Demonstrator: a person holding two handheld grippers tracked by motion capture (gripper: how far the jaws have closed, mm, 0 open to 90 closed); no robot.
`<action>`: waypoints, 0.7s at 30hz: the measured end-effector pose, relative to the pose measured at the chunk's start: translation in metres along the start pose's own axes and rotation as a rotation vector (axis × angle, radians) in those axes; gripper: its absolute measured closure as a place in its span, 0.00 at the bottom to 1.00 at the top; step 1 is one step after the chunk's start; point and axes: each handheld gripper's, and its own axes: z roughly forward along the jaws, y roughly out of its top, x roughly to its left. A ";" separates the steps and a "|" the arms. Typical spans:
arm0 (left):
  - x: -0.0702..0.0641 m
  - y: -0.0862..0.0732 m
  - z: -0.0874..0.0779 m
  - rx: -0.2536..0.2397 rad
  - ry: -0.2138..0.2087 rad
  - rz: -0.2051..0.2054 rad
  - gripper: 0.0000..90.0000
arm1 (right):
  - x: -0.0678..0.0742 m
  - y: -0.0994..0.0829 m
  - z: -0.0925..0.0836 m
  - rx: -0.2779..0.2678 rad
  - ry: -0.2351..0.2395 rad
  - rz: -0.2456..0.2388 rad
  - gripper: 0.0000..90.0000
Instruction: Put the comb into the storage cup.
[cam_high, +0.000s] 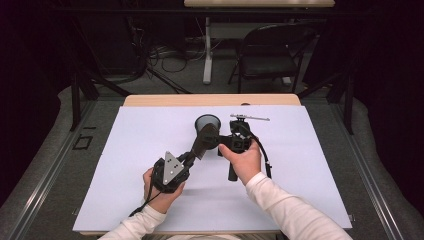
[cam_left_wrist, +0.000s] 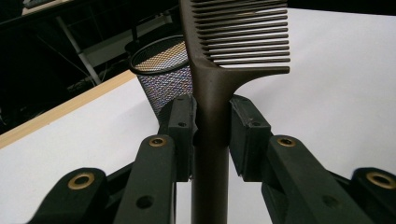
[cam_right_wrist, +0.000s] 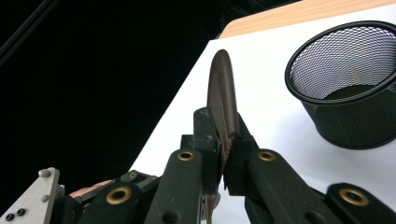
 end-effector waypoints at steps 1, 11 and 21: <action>0.000 0.000 0.000 0.001 0.000 0.001 0.80 | 0.000 0.000 0.000 0.001 0.000 -0.003 0.96; 0.000 -0.001 0.001 0.007 0.004 0.005 0.80 | 0.001 -0.001 0.000 0.002 0.006 -0.003 0.96; 0.000 -0.001 0.001 0.004 0.000 0.000 0.79 | 0.001 -0.001 0.000 0.007 0.004 -0.006 0.96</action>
